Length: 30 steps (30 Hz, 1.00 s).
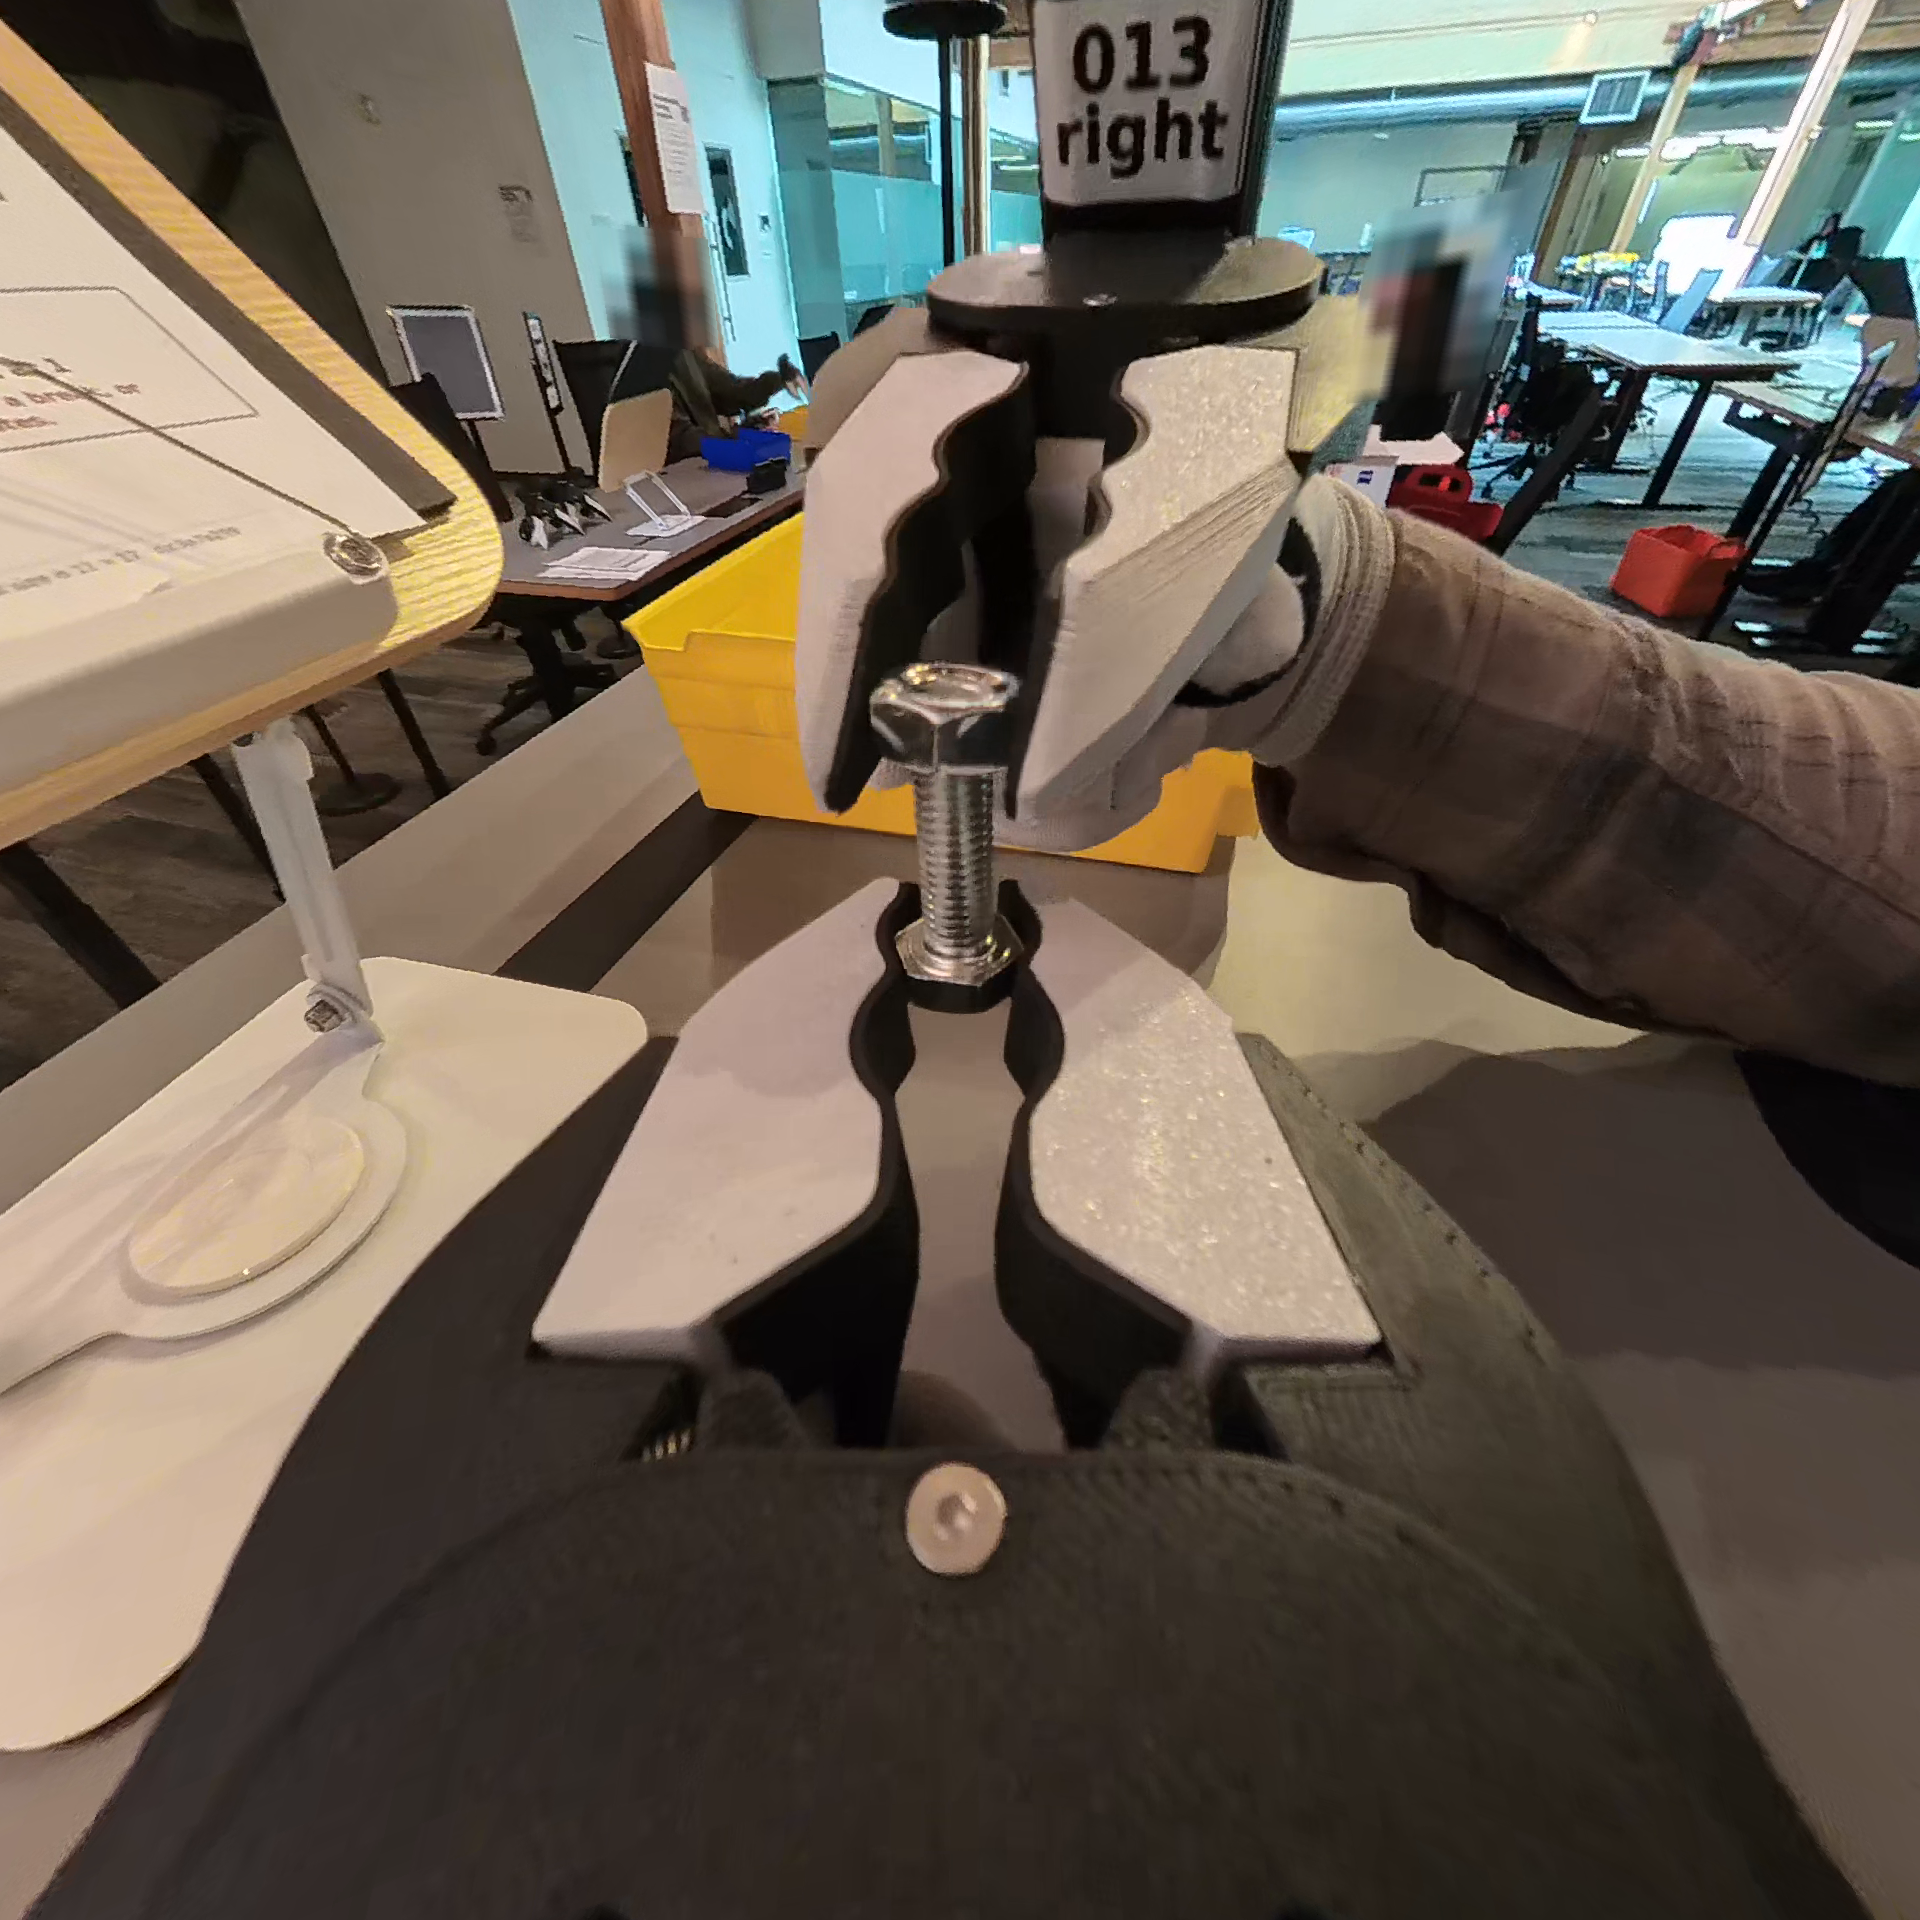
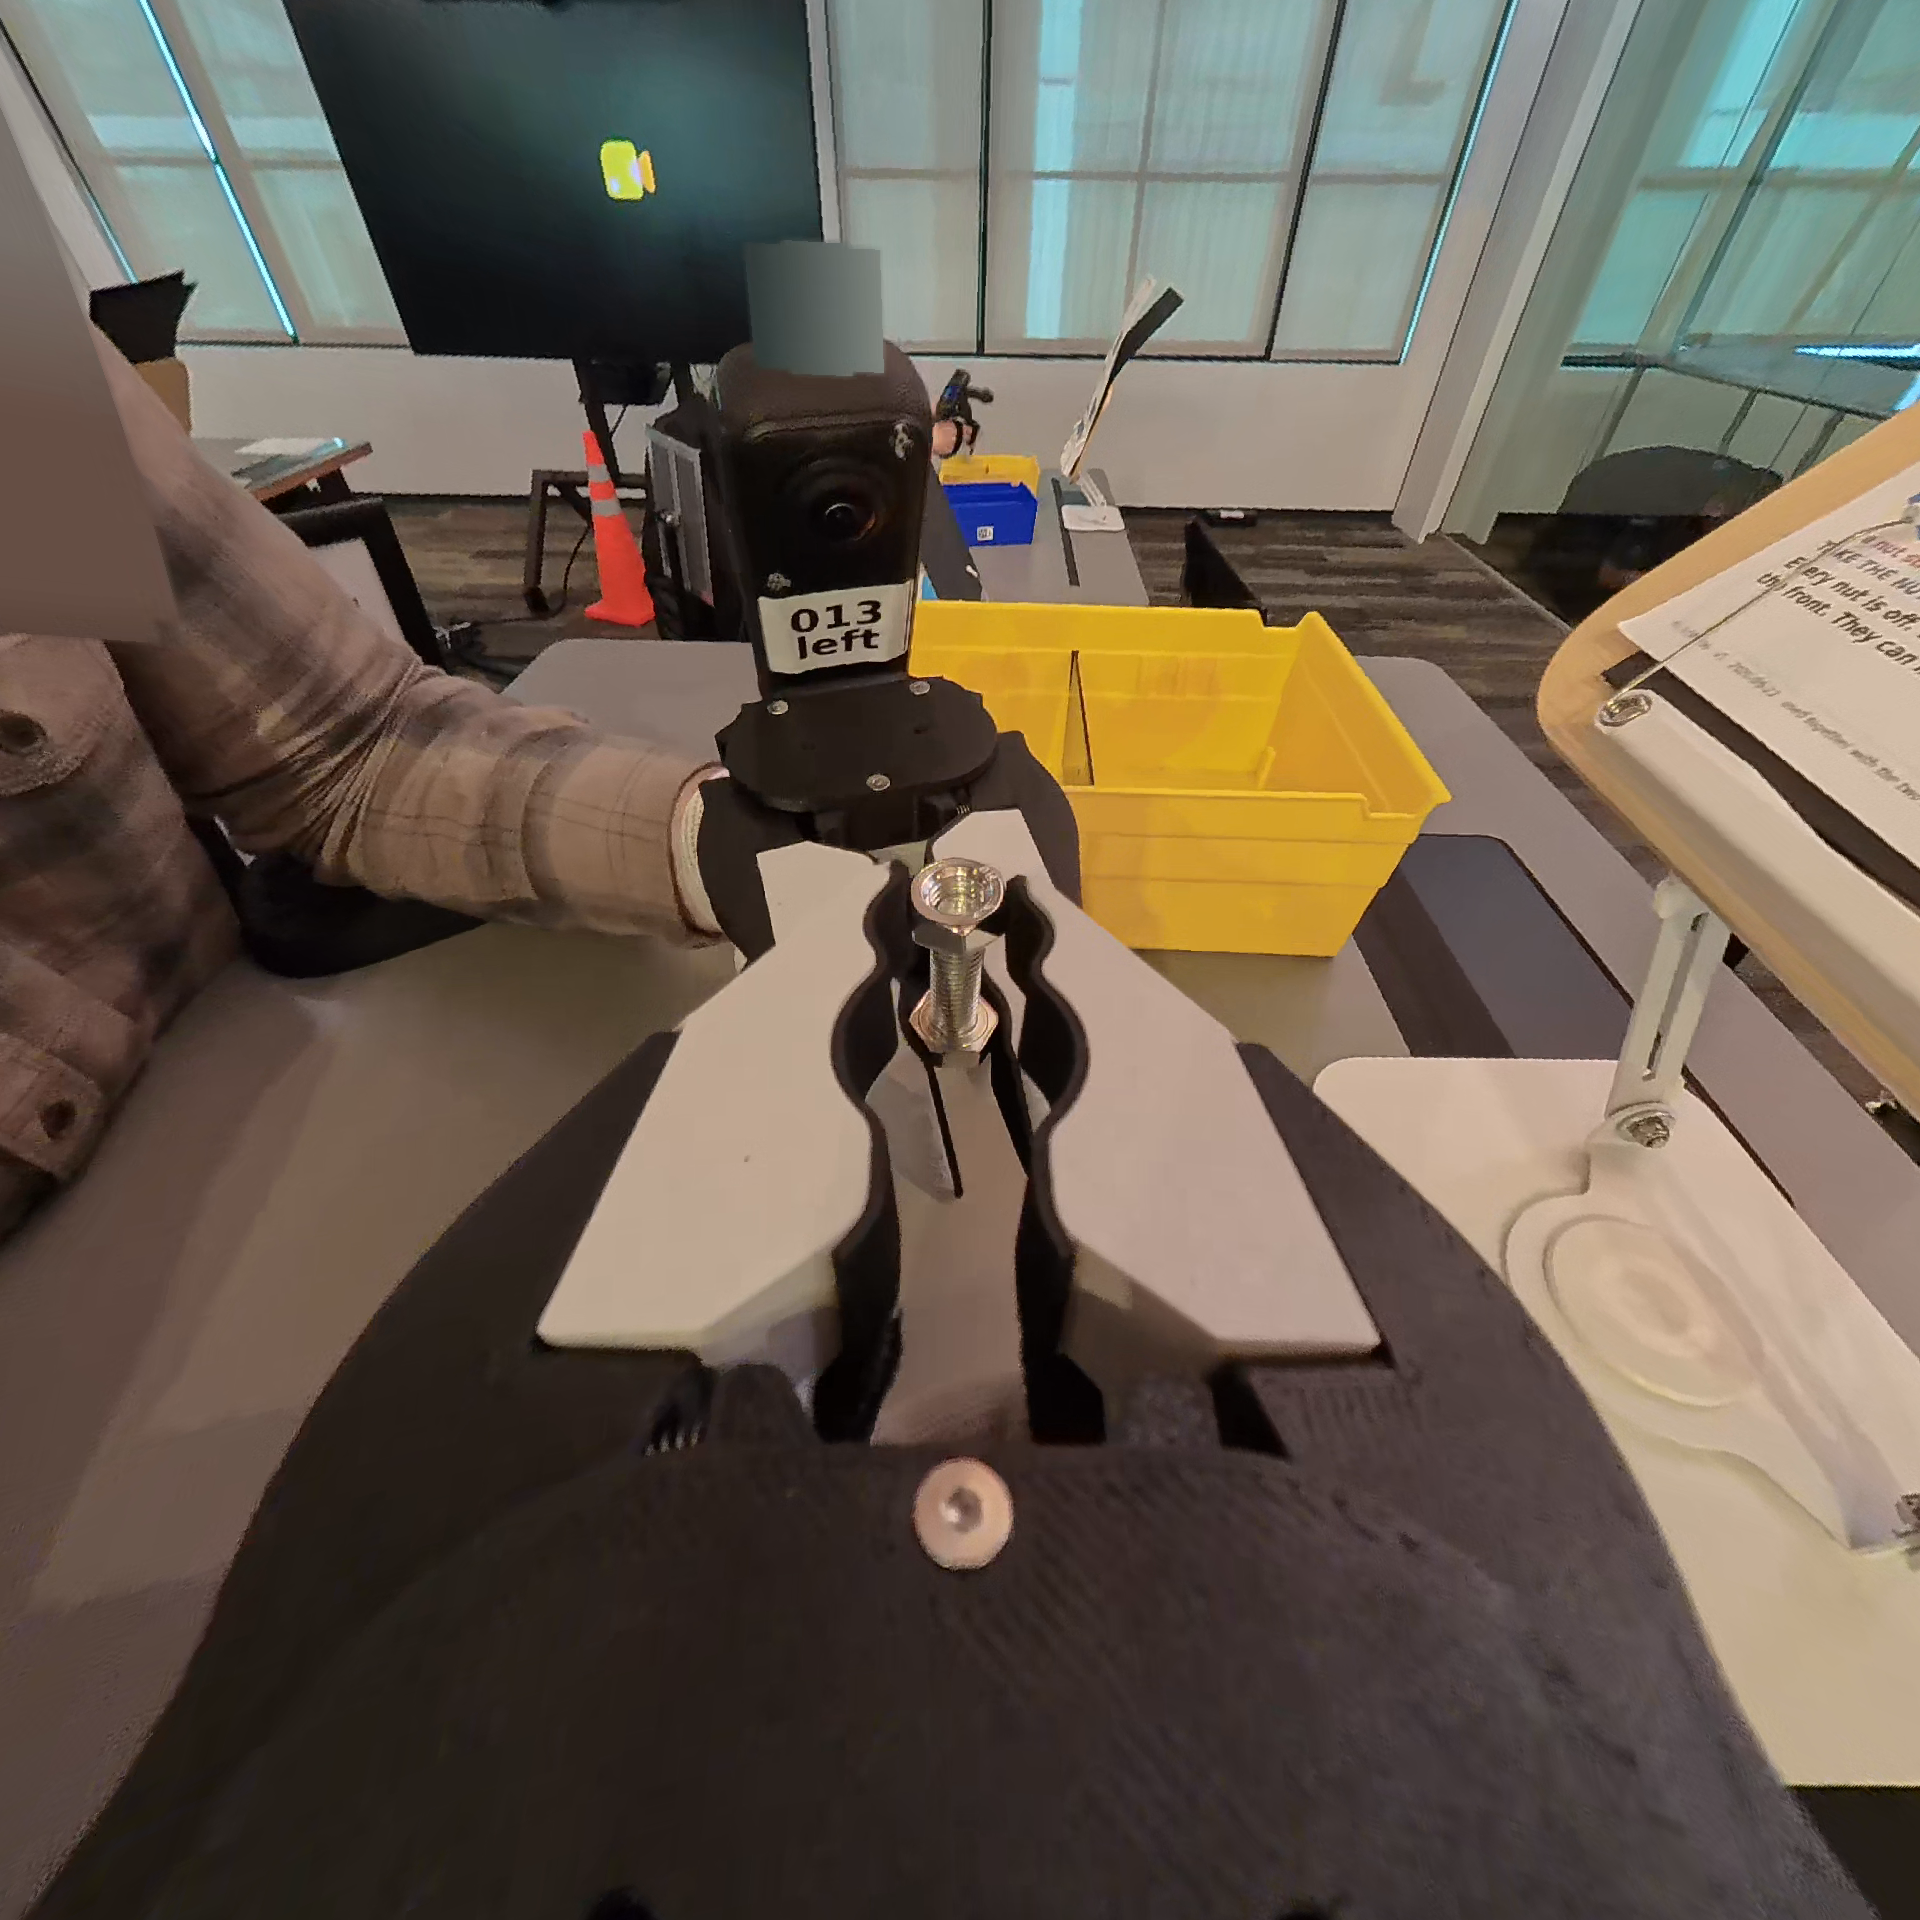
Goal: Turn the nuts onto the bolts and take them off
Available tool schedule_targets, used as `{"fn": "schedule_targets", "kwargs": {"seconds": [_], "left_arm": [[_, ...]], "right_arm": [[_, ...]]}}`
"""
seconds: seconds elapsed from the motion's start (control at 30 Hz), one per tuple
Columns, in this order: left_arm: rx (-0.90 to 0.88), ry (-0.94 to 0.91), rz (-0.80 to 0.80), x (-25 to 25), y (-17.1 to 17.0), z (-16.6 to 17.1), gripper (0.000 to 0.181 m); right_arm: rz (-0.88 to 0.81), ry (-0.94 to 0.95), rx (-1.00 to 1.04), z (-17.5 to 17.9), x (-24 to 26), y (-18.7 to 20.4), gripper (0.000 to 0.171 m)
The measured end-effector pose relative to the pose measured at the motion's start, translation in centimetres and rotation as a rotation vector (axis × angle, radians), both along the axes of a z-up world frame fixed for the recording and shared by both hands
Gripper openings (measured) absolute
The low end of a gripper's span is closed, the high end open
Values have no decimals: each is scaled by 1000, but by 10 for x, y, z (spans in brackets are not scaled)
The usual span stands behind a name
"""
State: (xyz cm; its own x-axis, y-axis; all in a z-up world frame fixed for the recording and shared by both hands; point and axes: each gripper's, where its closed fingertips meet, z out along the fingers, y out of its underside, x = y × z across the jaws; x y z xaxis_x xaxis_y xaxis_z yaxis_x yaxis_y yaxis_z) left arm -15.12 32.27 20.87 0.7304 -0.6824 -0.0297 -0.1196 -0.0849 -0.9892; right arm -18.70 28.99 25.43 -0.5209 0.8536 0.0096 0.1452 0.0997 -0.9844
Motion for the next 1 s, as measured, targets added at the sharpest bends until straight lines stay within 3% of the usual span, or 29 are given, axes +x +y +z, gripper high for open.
{"fn": "schedule_targets", "kwargs": {"seconds": [0.5, 0.83, 1.0], "left_arm": [[-49, 70, -42, 9, -4, -13, 14], [-90, 18, -286, 33, -36, -9, 14], [-91, 68, -286, 36, -37, -15, 14]], "right_arm": [[4, -100, 99, -12, 12, -1, 16], [166, -101, 62, -9, 30, -27, 15], [174, -151, 82, -14, 35, -29, 16]]}}
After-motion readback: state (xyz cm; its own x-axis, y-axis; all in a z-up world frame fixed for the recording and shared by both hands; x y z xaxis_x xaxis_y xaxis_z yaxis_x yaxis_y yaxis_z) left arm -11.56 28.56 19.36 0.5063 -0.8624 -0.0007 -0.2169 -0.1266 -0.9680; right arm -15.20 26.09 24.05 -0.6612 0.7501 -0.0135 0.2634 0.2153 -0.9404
